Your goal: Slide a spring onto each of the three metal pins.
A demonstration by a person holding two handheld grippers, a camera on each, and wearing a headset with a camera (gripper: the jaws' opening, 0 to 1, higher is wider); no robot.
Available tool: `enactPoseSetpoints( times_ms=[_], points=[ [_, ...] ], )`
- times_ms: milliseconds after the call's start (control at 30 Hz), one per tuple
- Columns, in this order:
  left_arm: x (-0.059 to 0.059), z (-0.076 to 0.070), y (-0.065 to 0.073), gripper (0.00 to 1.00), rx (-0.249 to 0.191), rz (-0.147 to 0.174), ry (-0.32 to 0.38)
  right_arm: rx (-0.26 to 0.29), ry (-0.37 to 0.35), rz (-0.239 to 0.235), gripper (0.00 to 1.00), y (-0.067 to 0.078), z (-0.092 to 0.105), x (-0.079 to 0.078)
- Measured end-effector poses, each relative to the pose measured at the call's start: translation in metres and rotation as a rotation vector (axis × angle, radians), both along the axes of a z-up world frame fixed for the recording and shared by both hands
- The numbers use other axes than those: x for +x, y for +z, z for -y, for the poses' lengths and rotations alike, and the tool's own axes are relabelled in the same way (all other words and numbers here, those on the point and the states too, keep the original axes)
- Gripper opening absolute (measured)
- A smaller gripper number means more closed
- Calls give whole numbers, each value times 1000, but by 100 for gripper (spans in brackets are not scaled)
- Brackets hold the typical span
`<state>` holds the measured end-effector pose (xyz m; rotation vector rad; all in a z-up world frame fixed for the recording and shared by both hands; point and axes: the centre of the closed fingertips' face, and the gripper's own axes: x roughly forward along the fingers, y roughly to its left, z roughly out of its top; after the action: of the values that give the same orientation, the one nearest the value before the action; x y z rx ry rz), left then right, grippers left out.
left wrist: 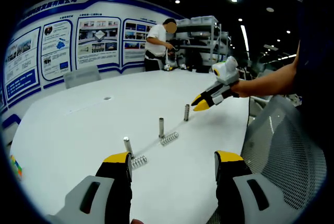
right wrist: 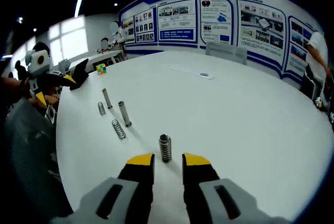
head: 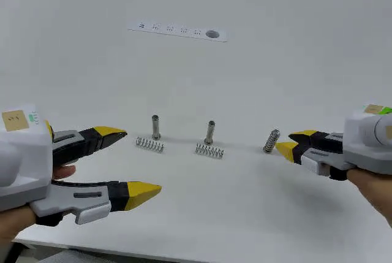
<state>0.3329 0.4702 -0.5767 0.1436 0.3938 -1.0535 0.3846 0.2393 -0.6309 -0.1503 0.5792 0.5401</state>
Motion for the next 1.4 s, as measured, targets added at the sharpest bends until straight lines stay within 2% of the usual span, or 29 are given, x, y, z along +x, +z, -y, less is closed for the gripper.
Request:
enactPoseSetpoints(
  times_ms=[133,267,433,533,733,867,1033,1400],
  points=[
    [0,1,0,66,1,0,-4,-22,34,-27,21,-2,-4,-12],
    [0,2,0,66,-1,0,-5,-21,58,-53,21,-5,-9,-21],
    [-1,3,1,66,0,0,-7,-15,121,-89,19,-6,-29,-36],
    [-1,2,1,66,0,1,-6,-25,167,-92,19,-4,-42,-39],
    [-2,2,1,66,1,2,-6,-16,242,-65,18,6,-69,-25],
    [-3,3,1,66,1,3,-6,-23,288,-47,18,8,-85,-13],
    [-3,1,1,66,2,4,-3,-78,366,-36,18,4,-107,-2],
    [-3,1,-2,66,4,-2,-1,-199,498,-64,17,-18,-144,10]
  ],
)
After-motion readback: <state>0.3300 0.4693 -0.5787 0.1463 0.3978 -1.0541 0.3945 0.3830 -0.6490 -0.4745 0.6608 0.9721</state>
